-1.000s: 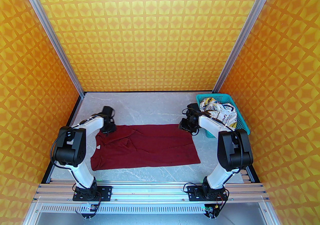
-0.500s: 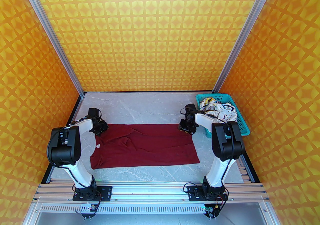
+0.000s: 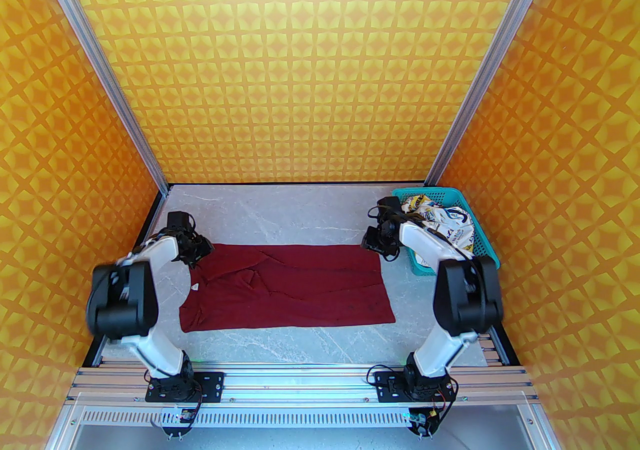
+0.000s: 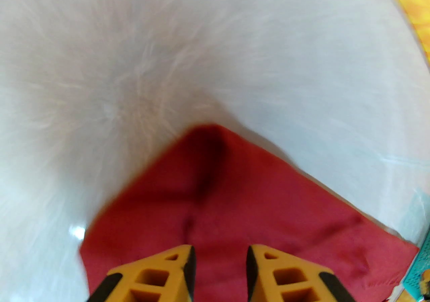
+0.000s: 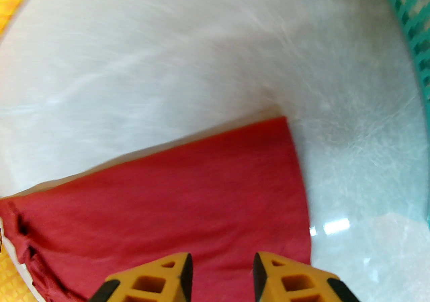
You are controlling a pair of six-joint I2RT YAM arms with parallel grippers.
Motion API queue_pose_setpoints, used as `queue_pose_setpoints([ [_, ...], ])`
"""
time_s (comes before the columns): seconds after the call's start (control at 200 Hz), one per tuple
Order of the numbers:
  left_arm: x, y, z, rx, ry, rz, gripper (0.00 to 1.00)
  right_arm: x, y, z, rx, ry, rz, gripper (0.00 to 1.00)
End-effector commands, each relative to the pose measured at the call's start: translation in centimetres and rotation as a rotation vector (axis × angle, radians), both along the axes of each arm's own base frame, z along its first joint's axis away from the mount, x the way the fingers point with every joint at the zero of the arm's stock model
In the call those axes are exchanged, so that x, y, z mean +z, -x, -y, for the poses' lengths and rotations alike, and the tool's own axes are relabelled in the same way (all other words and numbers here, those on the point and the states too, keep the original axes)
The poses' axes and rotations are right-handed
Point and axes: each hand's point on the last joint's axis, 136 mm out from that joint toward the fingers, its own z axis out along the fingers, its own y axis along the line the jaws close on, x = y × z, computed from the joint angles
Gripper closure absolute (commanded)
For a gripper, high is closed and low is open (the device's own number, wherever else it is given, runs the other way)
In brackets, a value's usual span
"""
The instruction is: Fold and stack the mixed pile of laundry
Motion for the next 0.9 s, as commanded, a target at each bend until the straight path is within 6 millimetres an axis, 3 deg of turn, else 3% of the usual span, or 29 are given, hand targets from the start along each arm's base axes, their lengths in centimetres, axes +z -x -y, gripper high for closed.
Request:
queue_pose_setpoints([
  [0.0, -0.6, 6.1, 2.9, -0.044, -0.051, -0.102, 0.72, -2.9, 1.0, -1.2, 0.025, -0.025, -0.076, 0.65],
  [0.1, -1.7, 10.2, 5.5, -0.061, -0.026, -0.137, 0.72, -3.9, 0.2, -2.1, 0.041, -0.049, -0.091, 0.66],
  [0.2, -3.5, 12.8, 5.7, -0.047, -0.025, -0.181, 0.71, -4.5, -1.0, -2.2, 0.043, -0.034, -0.083, 0.65],
  [0.275, -4.4, 13.3, 5.1, -0.042, -0.053, -0.195, 0.73, -5.6, -1.7, -2.3, 0.043, -0.033, -0.104, 0.66],
  [0.35, -5.1, 12.4, 4.5, -0.032, -0.086, -0.196, 0.75, -6.7, -1.9, -2.6, 0.042, -0.048, -0.142, 0.66],
  [0.585, -8.5, 6.7, 2.1, 0.068, -0.022, -0.226, 0.78, -8.2, -1.1, -2.2, 0.015, -0.036, -0.183, 0.66],
  [0.735, -10.7, 0.5, 2.3, 0.092, 0.136, -0.211, 0.78, -8.7, 0.9, -2.7, -0.002, -0.087, -0.218, 0.66],
  [0.895, -10.2, -6.9, 0.7, 0.086, 0.154, -0.139, 0.78, -8.8, 4.3, -4.7, 0.0, -0.188, -0.261, 0.66],
])
